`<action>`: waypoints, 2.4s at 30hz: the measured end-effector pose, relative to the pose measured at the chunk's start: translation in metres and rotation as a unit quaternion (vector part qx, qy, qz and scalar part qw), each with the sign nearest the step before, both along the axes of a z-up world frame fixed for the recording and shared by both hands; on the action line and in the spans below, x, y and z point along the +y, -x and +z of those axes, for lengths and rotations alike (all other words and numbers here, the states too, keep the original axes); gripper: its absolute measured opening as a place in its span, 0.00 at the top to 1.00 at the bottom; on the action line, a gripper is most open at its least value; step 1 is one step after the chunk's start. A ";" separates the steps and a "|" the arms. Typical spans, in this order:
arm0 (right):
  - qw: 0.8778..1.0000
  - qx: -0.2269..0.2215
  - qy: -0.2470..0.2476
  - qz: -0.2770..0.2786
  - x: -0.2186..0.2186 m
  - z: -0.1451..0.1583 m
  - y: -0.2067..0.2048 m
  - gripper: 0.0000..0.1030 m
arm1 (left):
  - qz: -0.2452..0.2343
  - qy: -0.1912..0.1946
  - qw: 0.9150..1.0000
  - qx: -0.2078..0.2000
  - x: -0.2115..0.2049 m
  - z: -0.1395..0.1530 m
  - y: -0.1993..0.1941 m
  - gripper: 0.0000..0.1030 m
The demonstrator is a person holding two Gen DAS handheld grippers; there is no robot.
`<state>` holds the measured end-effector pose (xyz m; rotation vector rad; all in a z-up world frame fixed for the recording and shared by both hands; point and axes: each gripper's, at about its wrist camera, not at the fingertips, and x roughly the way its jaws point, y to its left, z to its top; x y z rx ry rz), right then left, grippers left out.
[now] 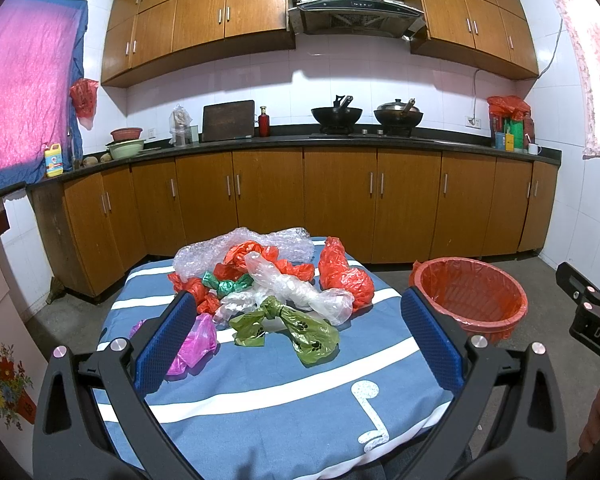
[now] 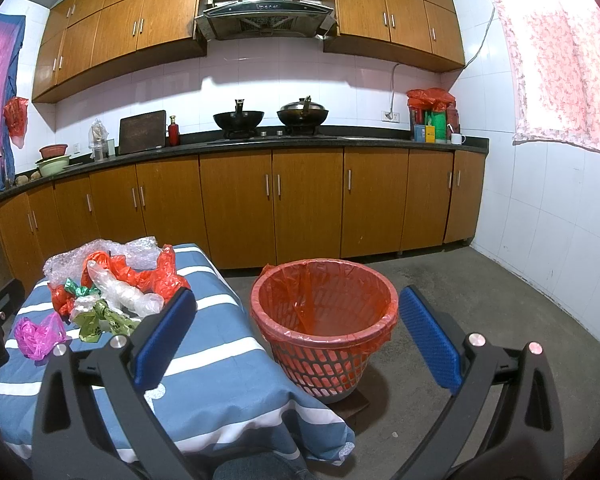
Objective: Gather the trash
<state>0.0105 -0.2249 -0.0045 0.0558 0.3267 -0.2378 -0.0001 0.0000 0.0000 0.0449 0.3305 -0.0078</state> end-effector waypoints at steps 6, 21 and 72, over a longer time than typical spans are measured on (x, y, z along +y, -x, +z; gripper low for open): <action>1.000 0.000 0.000 0.000 0.000 0.000 0.000 0.04 | 0.000 0.000 1.000 0.000 0.000 0.000 0.000 0.02; 1.000 0.000 -0.002 0.000 -0.002 0.000 0.002 0.04 | 0.000 0.000 1.000 0.000 0.000 0.000 0.000 0.02; 0.995 0.073 -0.046 0.058 0.016 -0.028 -0.068 0.04 | 0.059 0.004 0.997 0.051 0.040 -0.023 -0.029 0.02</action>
